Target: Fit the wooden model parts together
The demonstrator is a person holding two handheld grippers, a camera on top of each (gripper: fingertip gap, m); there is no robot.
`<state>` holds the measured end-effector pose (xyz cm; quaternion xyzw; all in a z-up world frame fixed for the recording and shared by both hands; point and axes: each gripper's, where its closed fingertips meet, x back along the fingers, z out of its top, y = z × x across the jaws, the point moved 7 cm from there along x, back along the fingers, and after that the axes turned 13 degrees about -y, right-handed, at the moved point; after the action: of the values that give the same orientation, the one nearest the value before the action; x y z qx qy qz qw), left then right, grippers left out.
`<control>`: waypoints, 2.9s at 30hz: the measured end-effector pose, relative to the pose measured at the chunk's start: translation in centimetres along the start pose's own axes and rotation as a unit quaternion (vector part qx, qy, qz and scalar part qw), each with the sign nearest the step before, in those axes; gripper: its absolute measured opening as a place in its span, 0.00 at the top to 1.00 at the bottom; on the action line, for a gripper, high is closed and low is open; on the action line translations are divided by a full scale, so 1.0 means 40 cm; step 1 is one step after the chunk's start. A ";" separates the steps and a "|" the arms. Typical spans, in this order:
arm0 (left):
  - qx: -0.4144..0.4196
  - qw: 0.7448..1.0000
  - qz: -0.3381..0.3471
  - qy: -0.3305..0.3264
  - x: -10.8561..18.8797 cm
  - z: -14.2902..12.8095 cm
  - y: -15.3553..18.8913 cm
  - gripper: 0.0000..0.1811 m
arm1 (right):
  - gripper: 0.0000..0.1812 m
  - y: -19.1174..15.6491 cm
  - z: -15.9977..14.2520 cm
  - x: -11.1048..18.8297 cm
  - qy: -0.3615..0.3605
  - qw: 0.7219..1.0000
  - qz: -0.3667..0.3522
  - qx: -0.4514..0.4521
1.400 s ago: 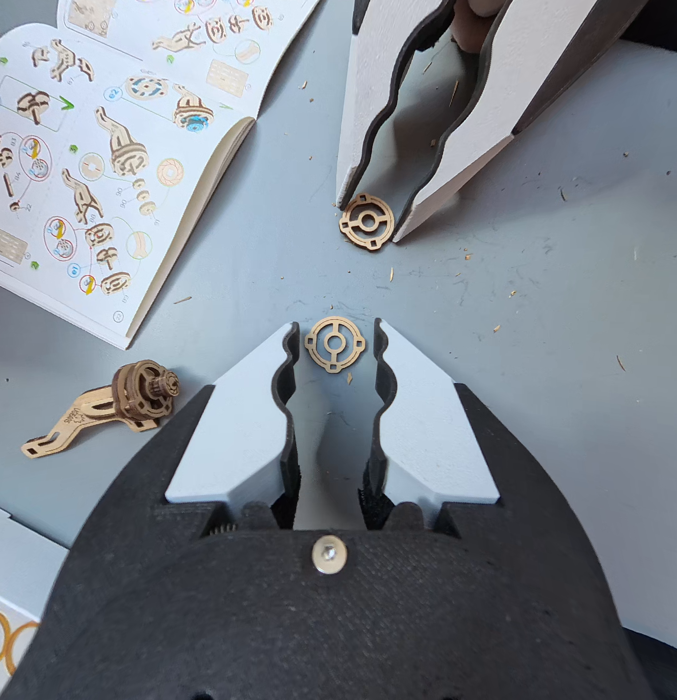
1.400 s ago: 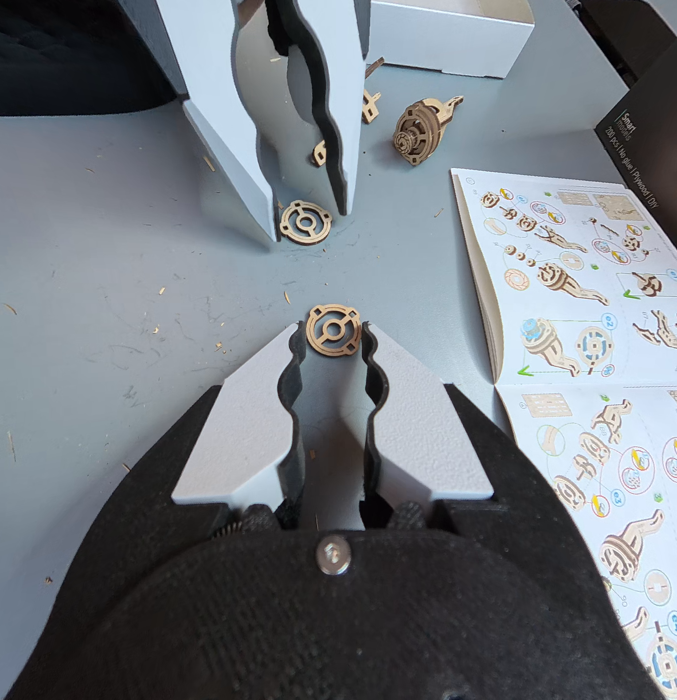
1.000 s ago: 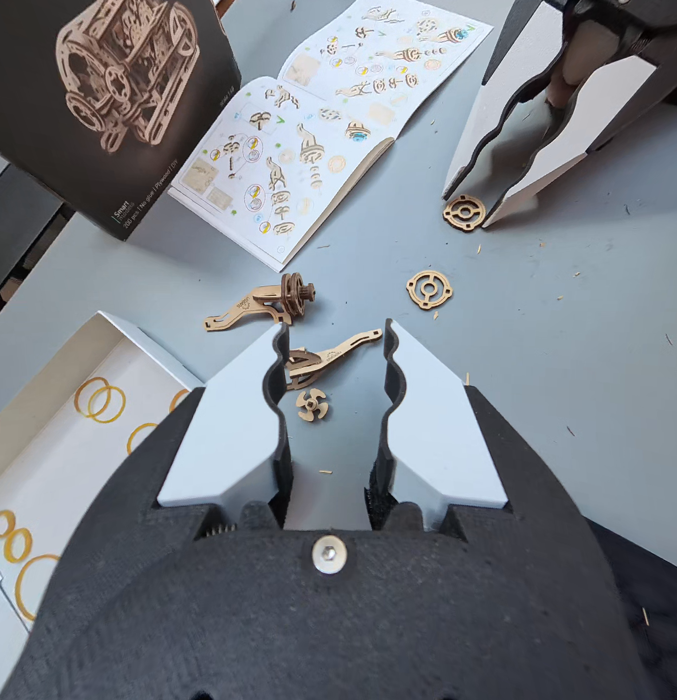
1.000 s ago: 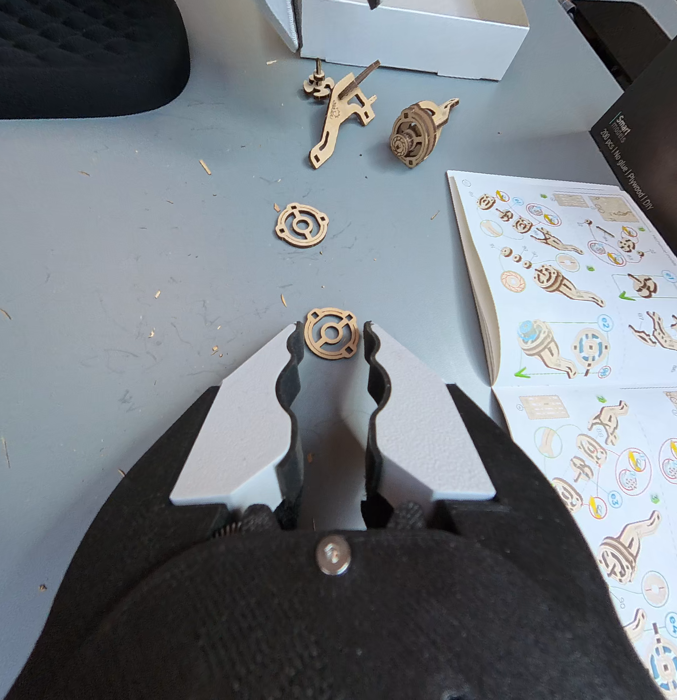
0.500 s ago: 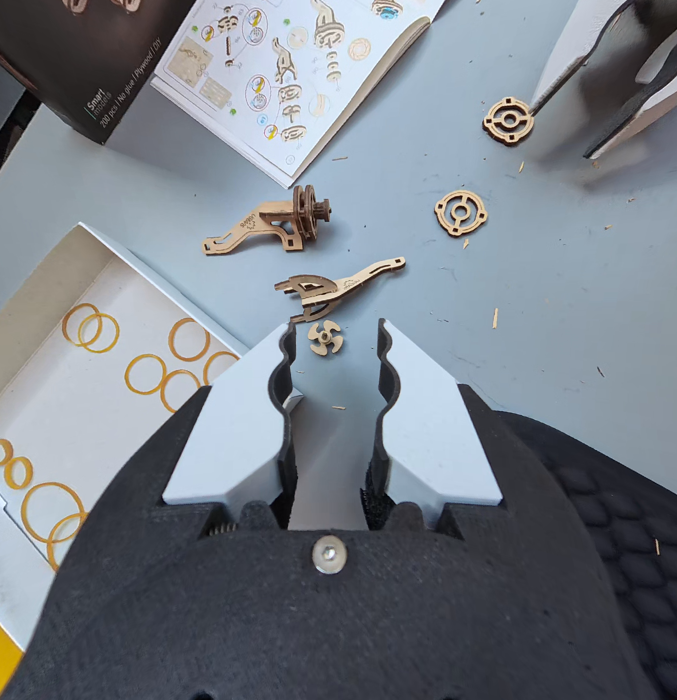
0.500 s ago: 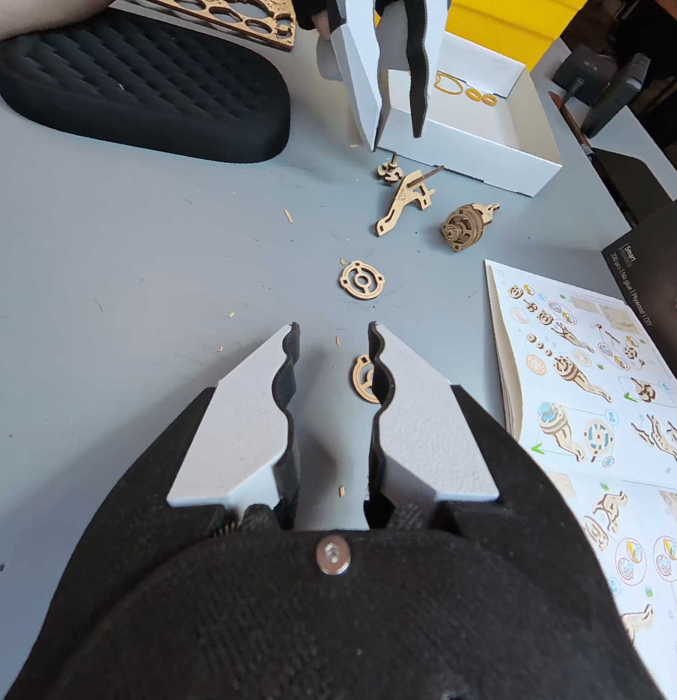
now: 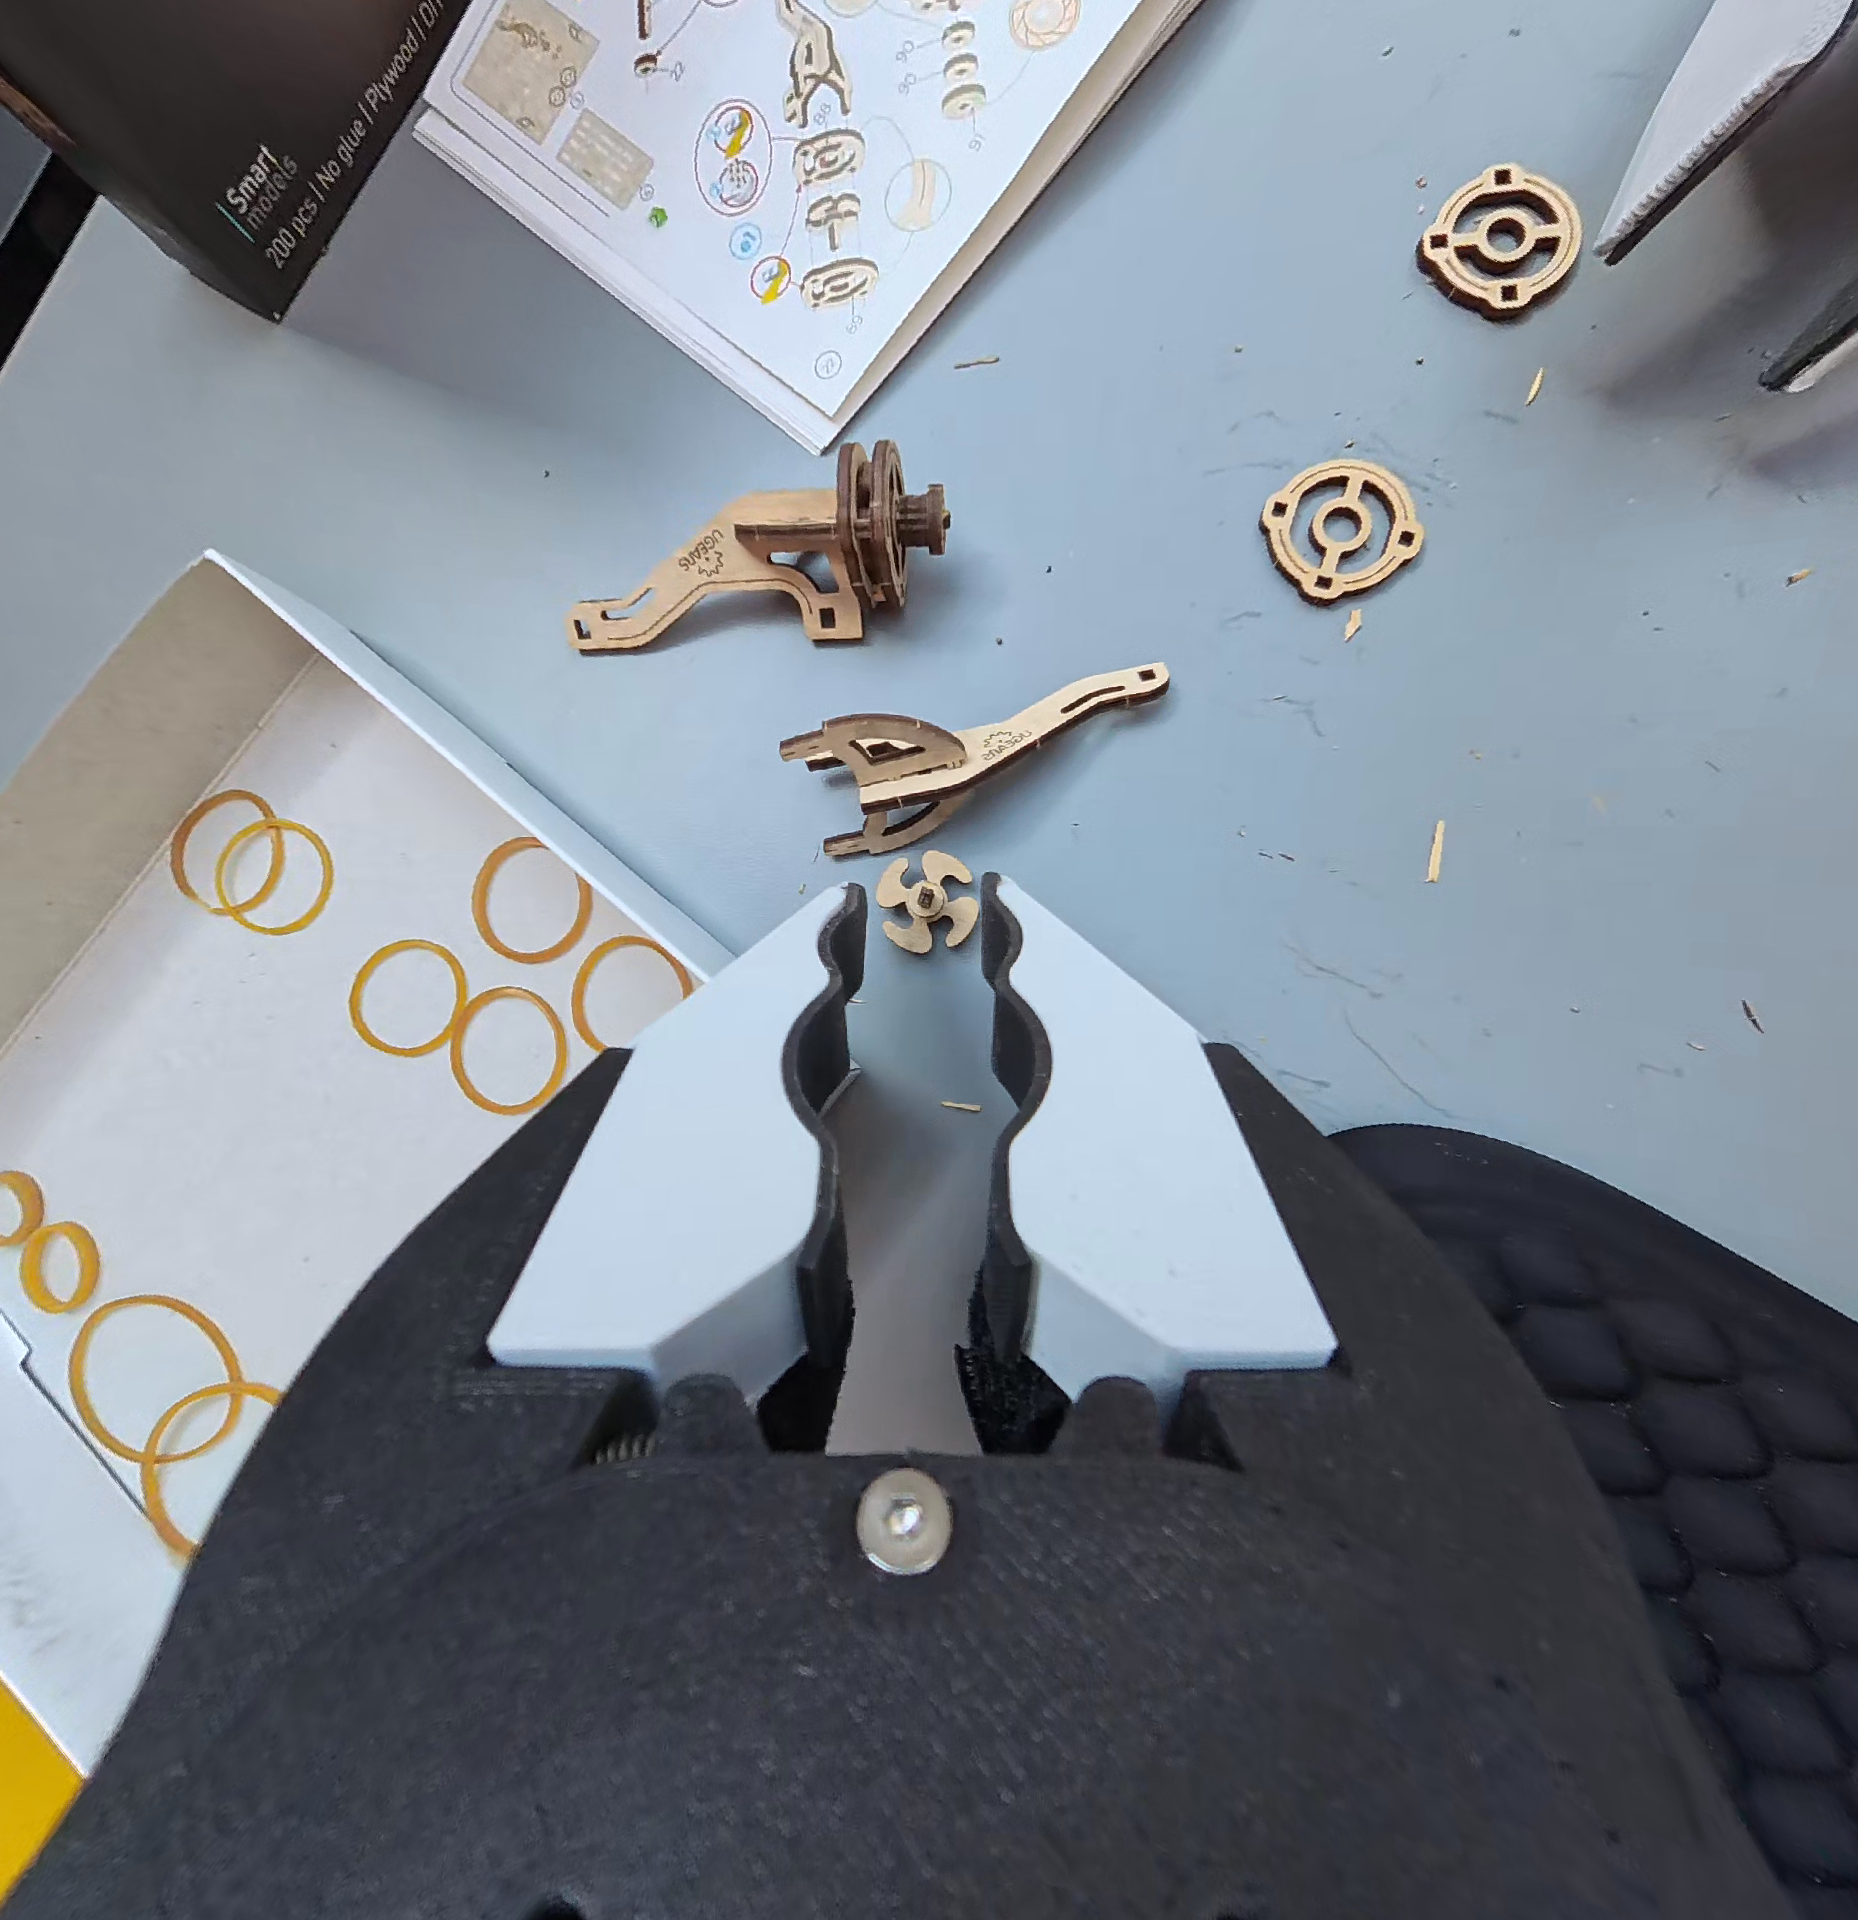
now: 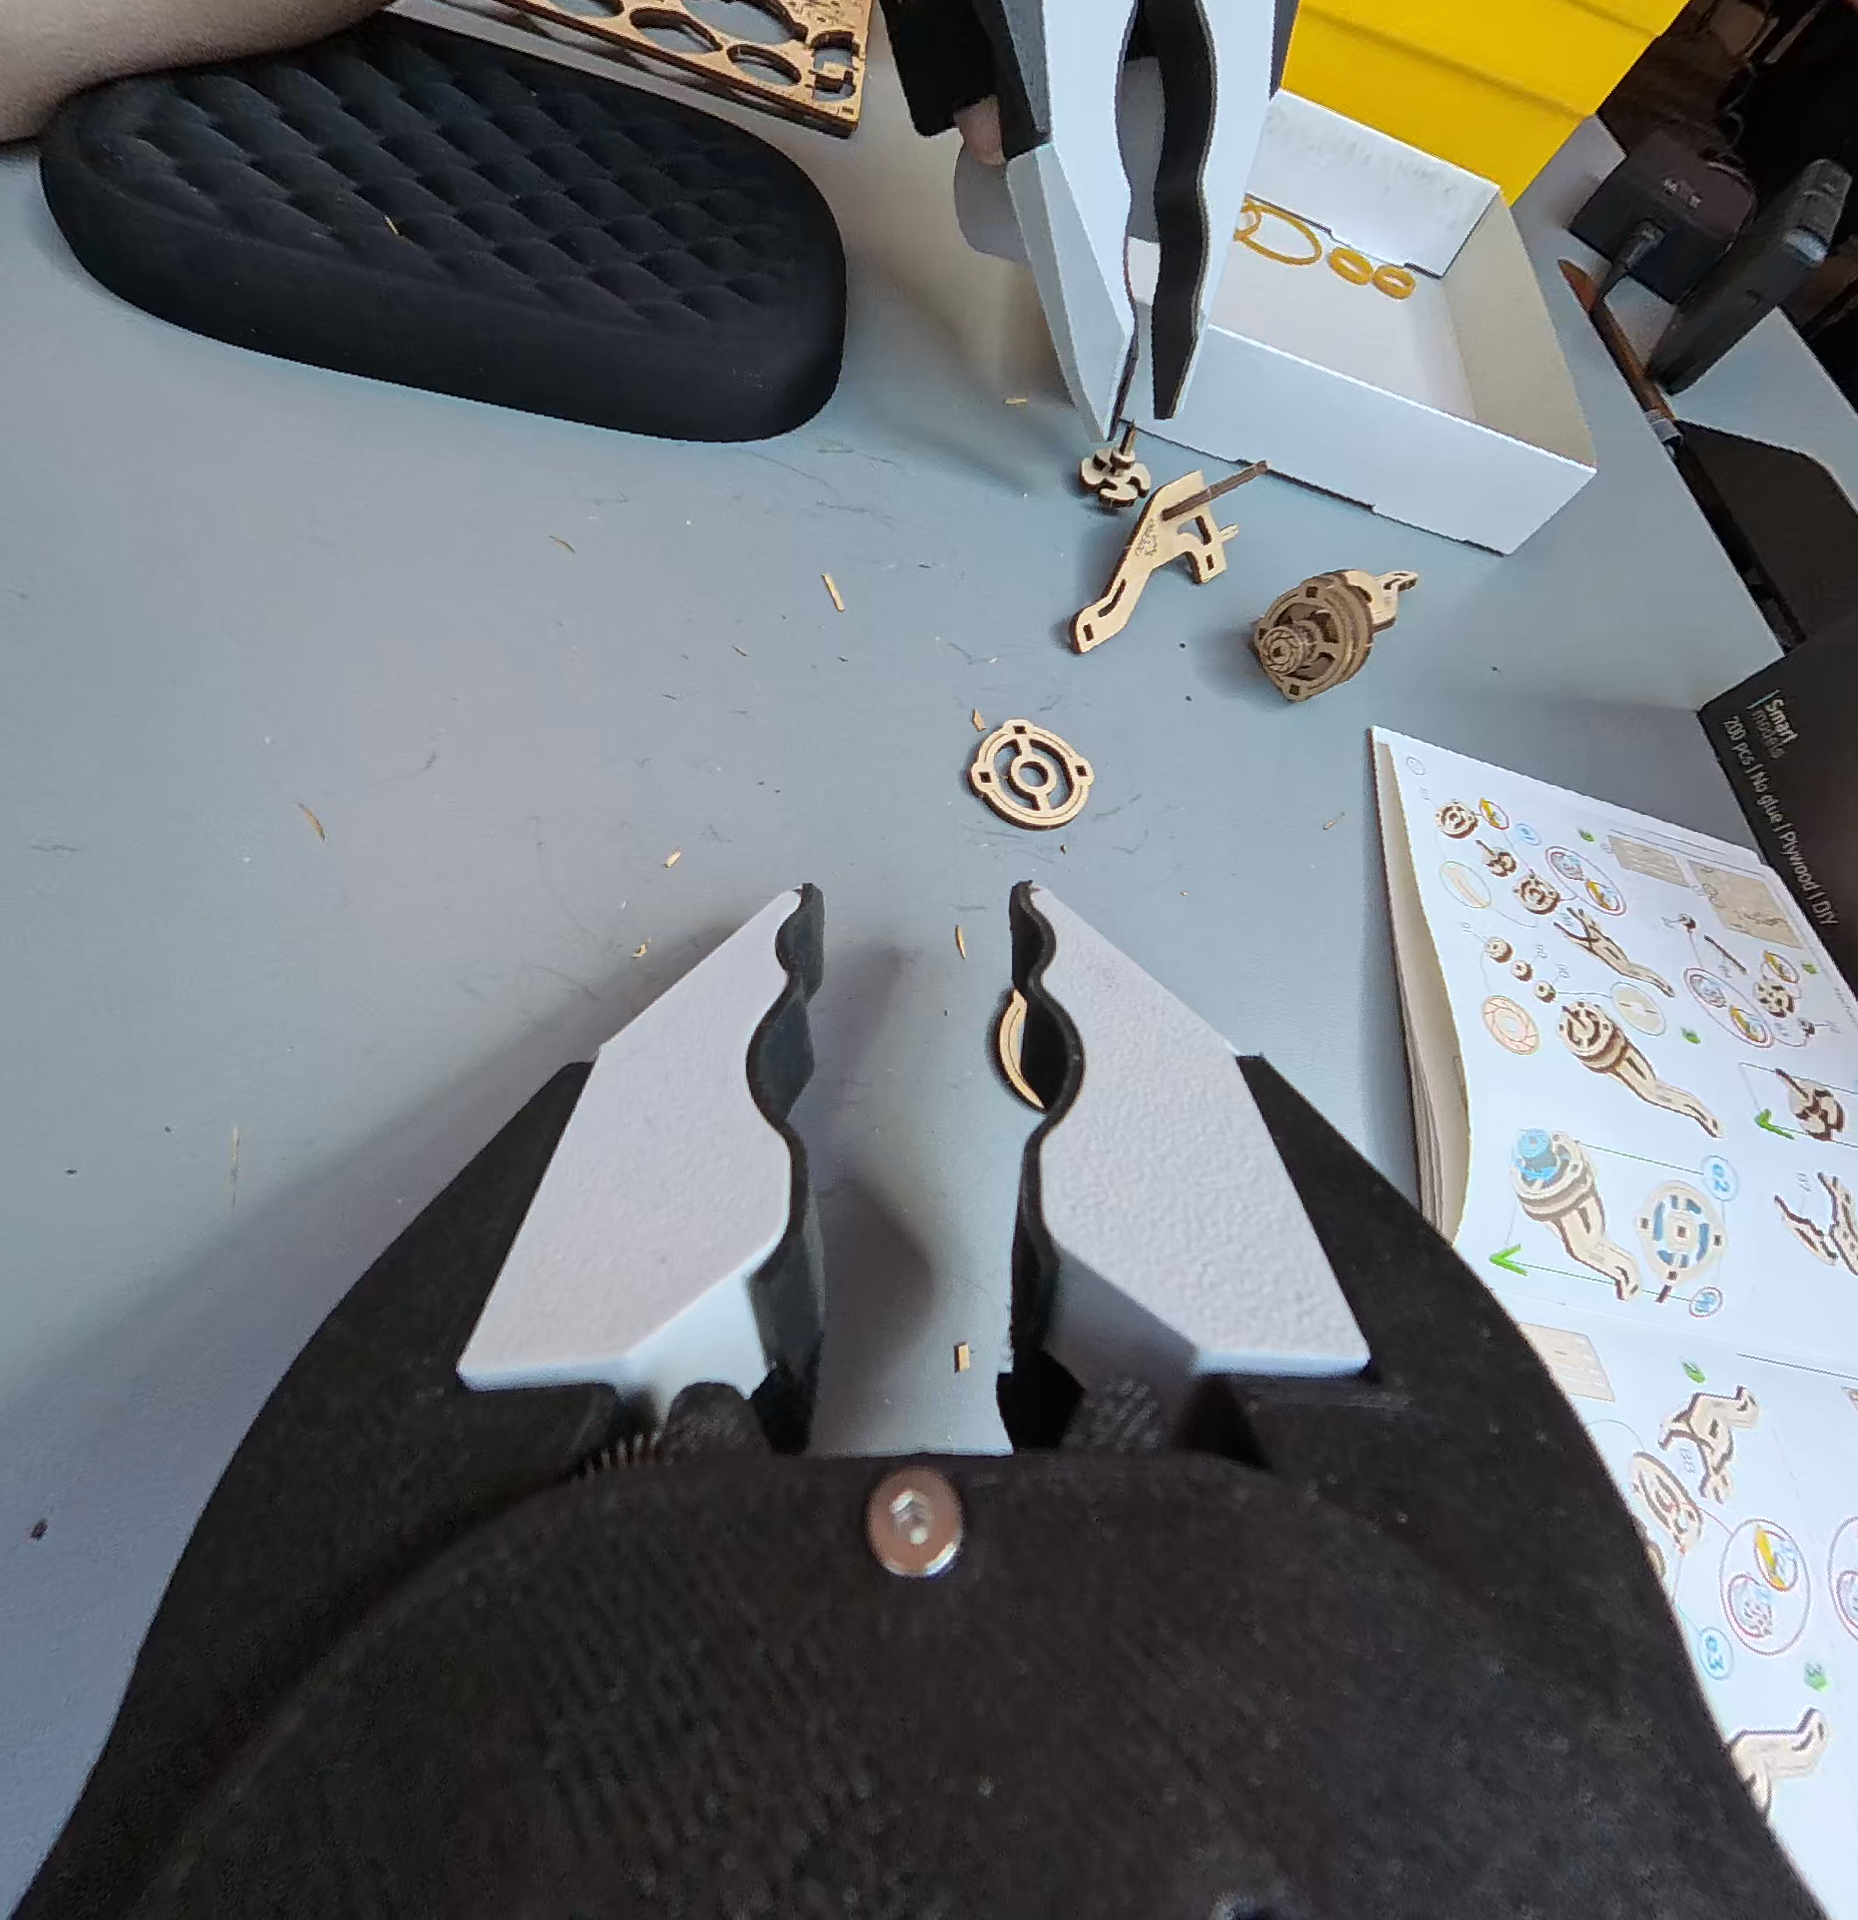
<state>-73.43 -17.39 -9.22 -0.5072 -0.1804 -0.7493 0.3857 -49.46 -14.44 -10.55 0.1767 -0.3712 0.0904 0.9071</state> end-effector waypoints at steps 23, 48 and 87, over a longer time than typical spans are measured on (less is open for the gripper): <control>-0.009 1.000 -0.013 -0.006 -0.007 -0.001 0.007 0.99 | 0.81 0.001 -0.003 -0.003 -0.004 1.000 0.001 -0.001; -0.011 1.000 -0.017 0.010 0.012 0.004 0.011 1.00 | 0.81 -0.001 -0.004 -0.006 -0.009 1.000 0.003 0.002; -0.080 0.990 -0.110 0.024 -0.019 0.058 0.100 1.00 | 0.81 -0.004 -0.011 -0.014 -0.025 1.000 0.006 0.007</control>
<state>-68.81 -18.09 -9.40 -0.4958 -0.1652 -0.8110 0.2631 -49.53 -14.46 -11.28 0.1830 -0.3938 0.0939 0.8959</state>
